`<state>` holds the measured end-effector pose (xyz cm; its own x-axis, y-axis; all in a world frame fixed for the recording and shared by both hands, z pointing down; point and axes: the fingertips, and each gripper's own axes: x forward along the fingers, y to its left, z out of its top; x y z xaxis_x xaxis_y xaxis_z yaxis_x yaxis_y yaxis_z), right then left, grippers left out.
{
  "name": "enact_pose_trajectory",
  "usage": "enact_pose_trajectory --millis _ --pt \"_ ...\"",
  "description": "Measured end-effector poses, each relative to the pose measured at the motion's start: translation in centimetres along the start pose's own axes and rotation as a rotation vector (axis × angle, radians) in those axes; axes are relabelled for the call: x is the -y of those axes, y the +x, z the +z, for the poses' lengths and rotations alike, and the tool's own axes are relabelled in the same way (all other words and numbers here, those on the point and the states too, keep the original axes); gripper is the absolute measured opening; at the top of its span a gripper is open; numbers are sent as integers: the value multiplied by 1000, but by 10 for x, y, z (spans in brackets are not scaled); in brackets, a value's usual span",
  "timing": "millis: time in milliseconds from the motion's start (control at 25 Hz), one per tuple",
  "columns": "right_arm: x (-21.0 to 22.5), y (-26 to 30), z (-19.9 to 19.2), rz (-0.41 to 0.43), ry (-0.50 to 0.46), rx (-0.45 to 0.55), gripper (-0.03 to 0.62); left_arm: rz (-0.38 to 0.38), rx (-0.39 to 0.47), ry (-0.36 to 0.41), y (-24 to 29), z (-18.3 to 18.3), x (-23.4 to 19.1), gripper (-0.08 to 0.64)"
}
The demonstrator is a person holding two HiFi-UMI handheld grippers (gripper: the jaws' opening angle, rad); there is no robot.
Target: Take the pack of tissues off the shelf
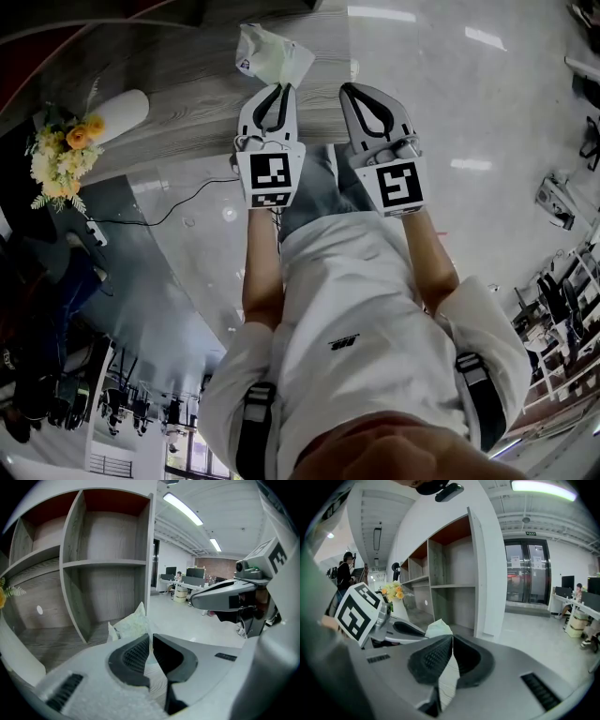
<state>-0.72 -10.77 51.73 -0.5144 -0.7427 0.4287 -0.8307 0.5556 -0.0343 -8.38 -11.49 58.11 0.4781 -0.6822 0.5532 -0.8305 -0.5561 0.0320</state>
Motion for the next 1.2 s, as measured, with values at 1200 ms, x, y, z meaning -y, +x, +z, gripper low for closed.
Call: enact_pose_trajectory --millis 1200 --pt "5 -1 1 53 -27 -11 26 20 -17 -45 -13 1 3 100"
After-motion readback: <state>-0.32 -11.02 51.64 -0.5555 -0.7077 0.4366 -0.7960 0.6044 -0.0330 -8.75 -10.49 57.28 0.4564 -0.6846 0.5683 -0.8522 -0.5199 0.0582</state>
